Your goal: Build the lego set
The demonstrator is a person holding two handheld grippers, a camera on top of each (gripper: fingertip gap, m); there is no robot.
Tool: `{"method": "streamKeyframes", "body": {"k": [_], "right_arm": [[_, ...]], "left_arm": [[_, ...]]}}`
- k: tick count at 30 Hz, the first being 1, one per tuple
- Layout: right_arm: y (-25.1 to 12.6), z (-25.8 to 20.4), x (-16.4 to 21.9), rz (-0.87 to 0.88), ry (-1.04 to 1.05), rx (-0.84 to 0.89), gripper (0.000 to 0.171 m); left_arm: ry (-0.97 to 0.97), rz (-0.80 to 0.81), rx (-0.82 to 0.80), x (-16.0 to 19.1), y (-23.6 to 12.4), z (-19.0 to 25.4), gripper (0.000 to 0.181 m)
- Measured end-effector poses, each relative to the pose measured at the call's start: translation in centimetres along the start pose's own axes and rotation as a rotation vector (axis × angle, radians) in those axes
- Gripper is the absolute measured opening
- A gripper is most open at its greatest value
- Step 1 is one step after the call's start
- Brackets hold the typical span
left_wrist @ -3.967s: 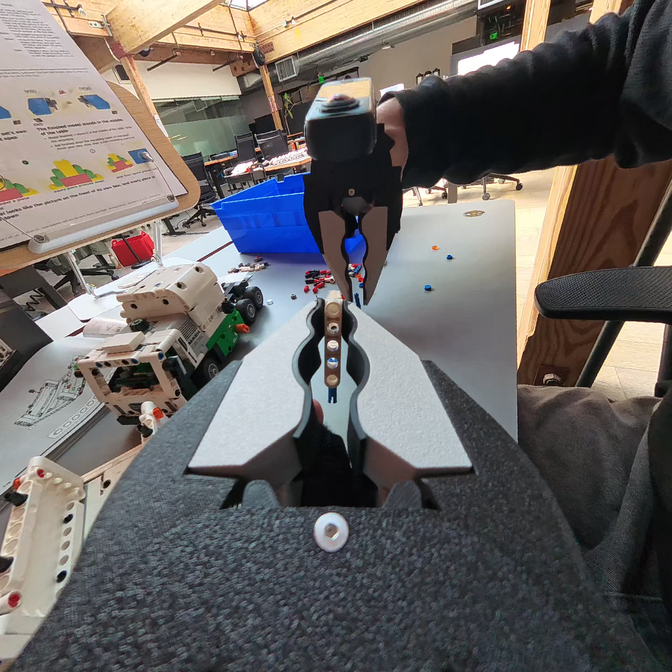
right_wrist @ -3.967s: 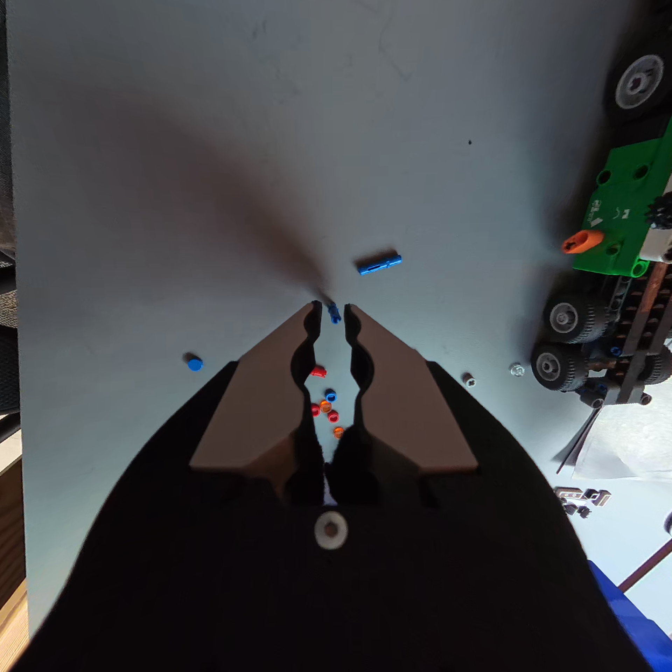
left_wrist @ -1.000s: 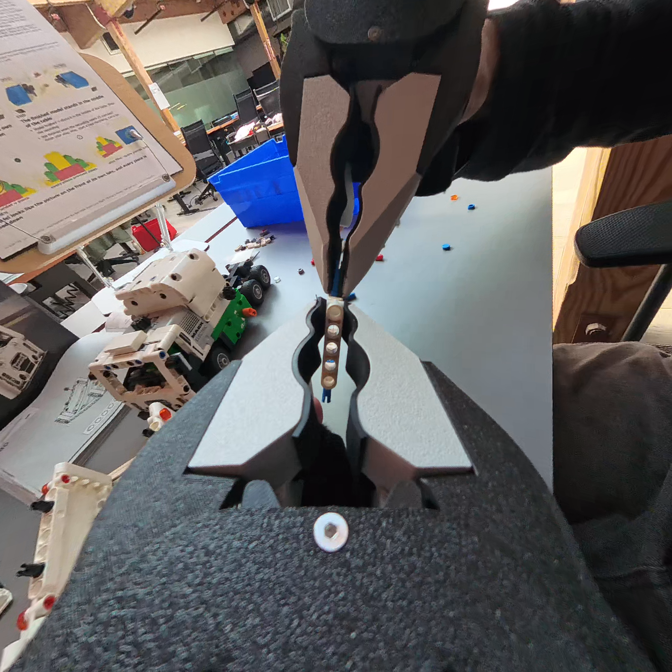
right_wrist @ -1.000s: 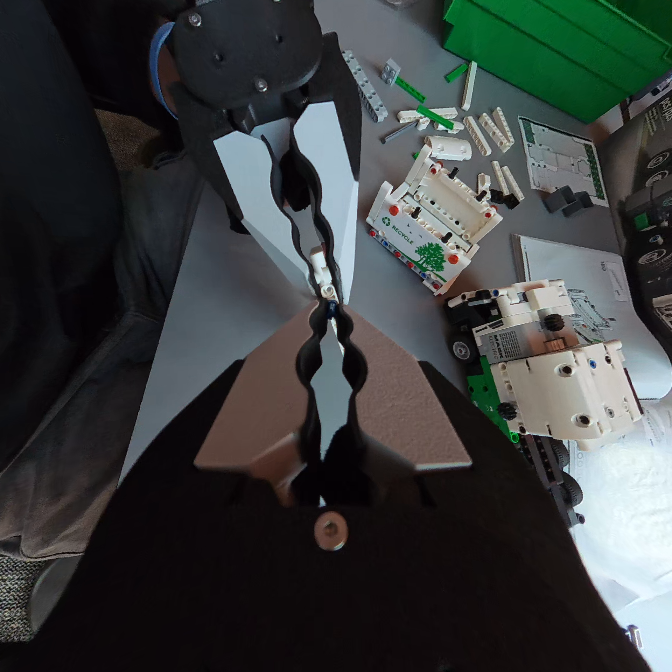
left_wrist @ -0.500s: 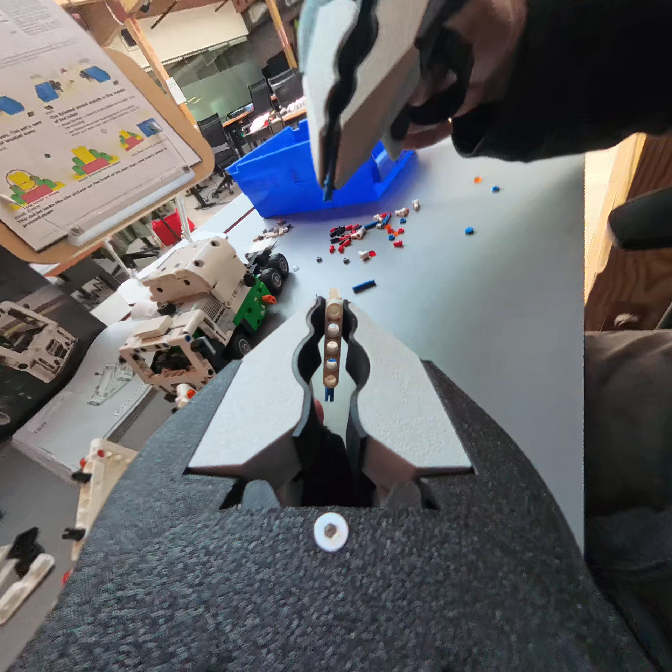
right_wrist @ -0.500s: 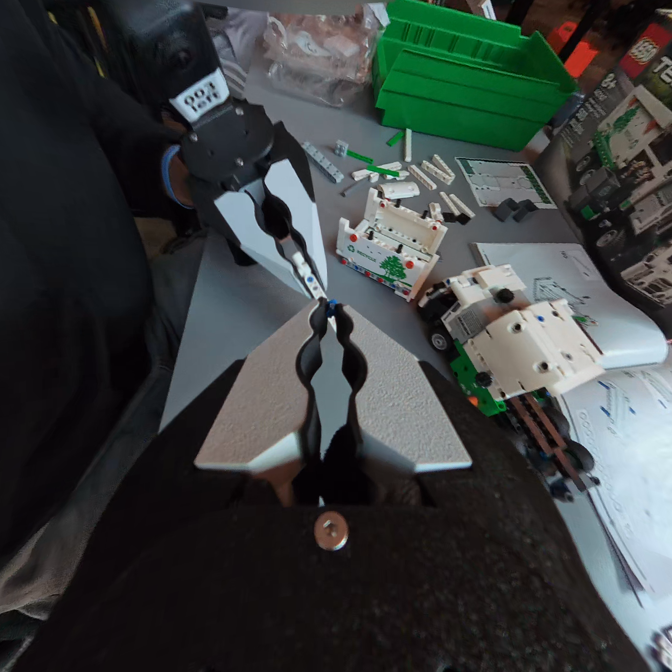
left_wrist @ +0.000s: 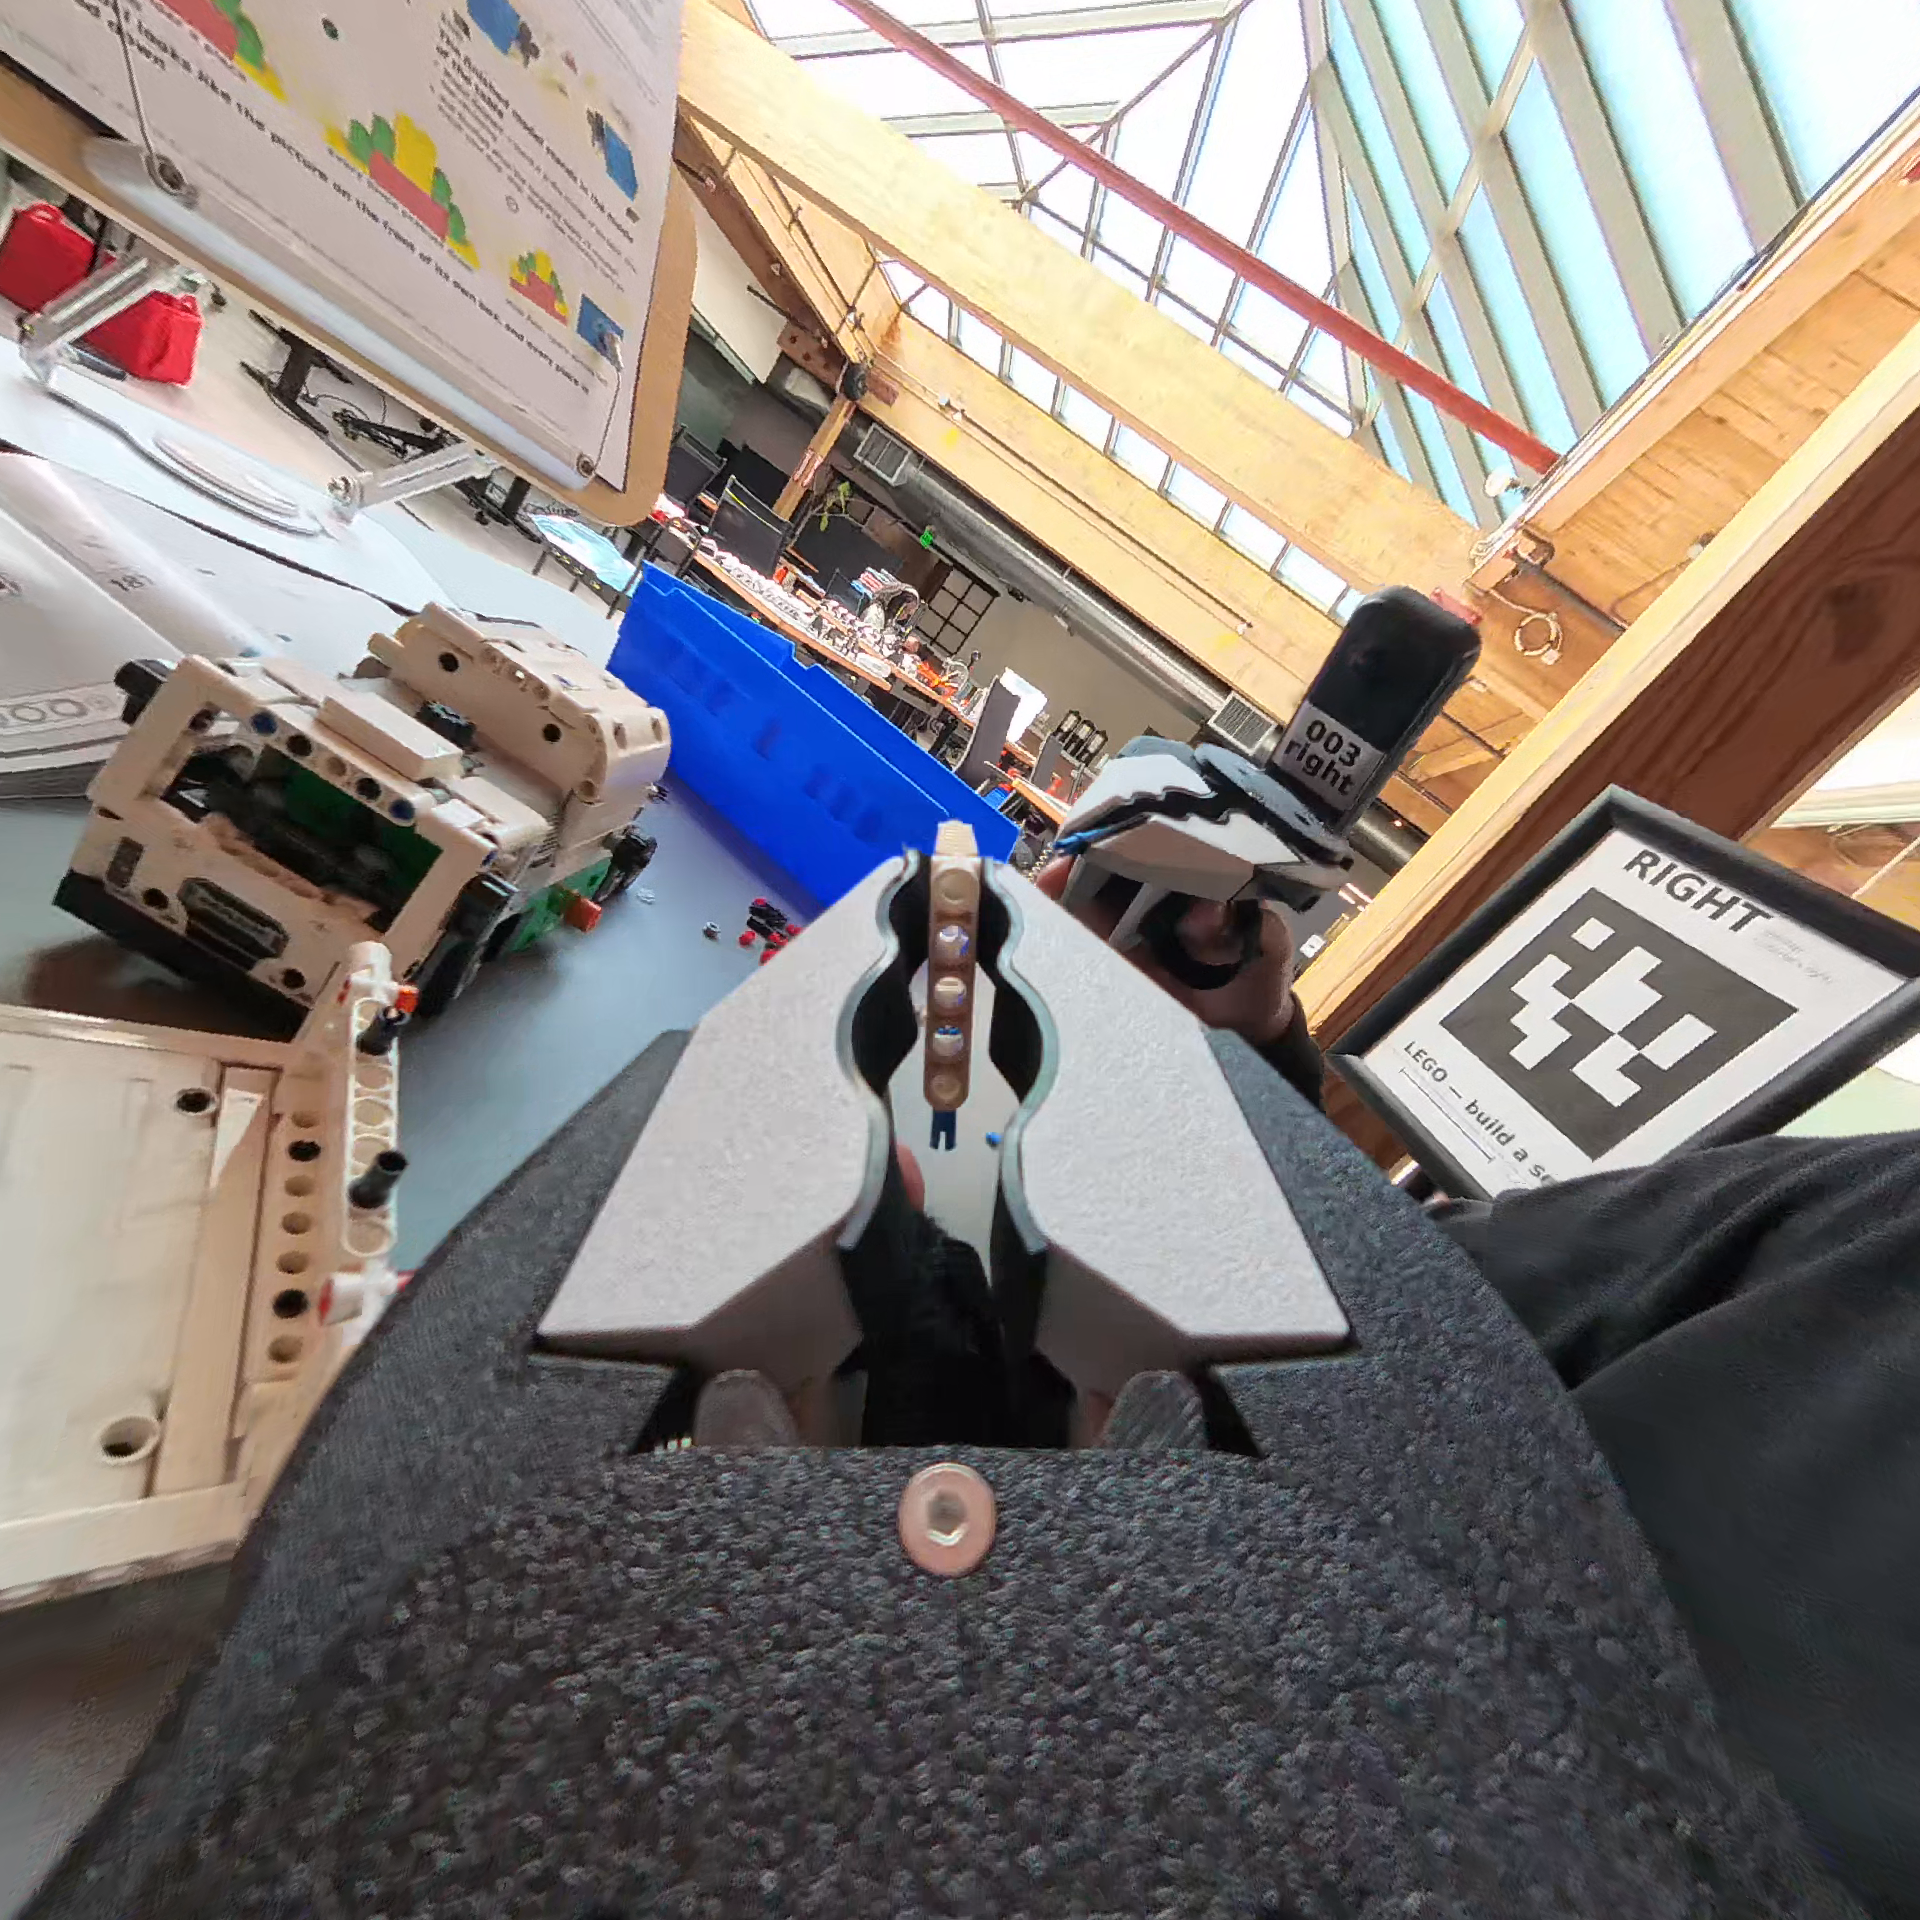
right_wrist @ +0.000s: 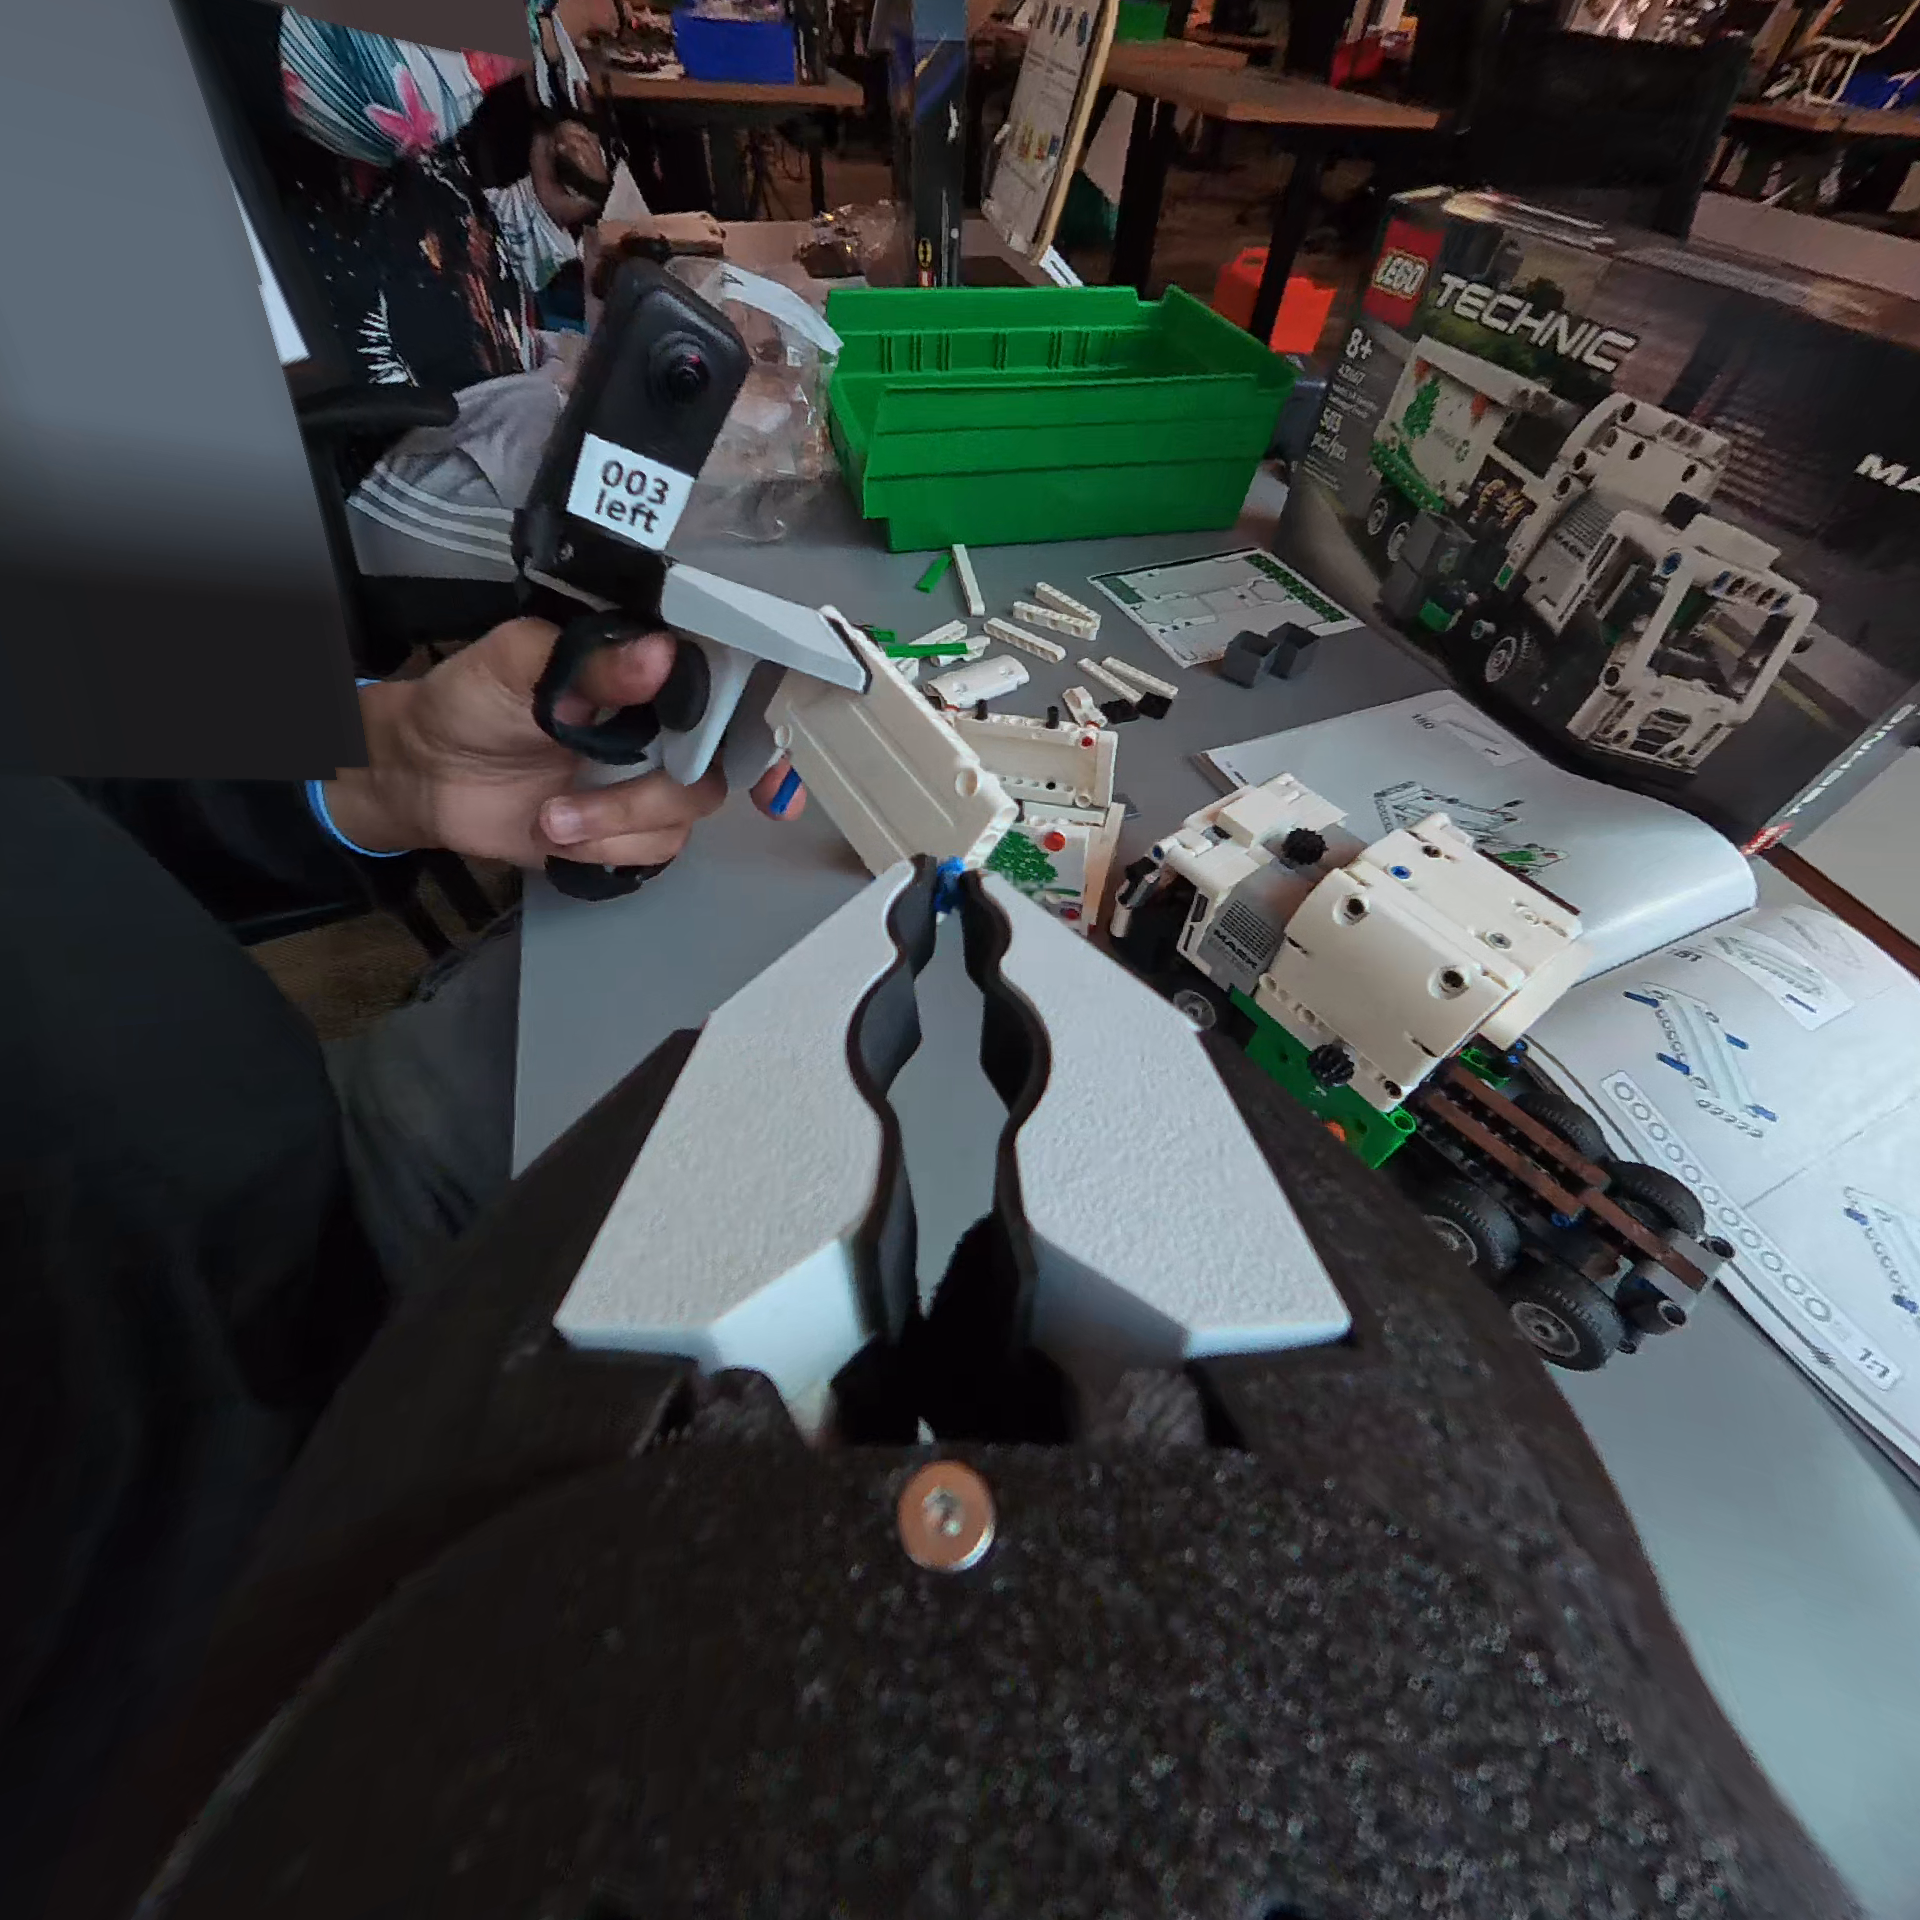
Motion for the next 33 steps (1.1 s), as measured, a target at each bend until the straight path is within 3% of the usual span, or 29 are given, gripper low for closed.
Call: {"method": "streamKeyframes", "body": {"k": [13,17,20,25,27,33], "right_arm": [[-0.4,-2.3,-1.3,0.072,0.119,-0.050,0.003],[-0.5,-2.5,-1.6,0.093,0.149,-0.062,0.003],[-0.5,-2.8,-1.7,0.096,0.145,-0.080,0.003],[0.2,-4.2,-1.2,0.056,0.059,-0.173,0.003],[0.8,-5.0,-0.4,0.008,0.050,-0.224,0.003],[1.8,-5.6,1.0,-0.059,0.030,-0.263,0.003]], "left_arm": [[-0.586,0.080,-0.002,1.0,-0.7,0.0,0.003],[-0.628,0.062,-0.015,1.6,-0.6,0.1,0.002],[-0.415,-0.024,0.049,1.8,-0.1,1.5,0.003],[0.627,-0.257,0.212,4.2,0.4,4.9,0.005],[0.751,-0.285,0.240,5.1,0.4,5.6,0.005],[0.839,-0.297,0.211,5.5,0.4,5.7,0.005]]}}
Point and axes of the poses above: each gripper's, where its closed fingertips meet, y out along the fingers, x out of its underside, z = x × y across the jaws, the point moved 8 cm from there along -y, back along the fingers, and after that the axes turned 13 degrees about z, right-handed, at the moved point
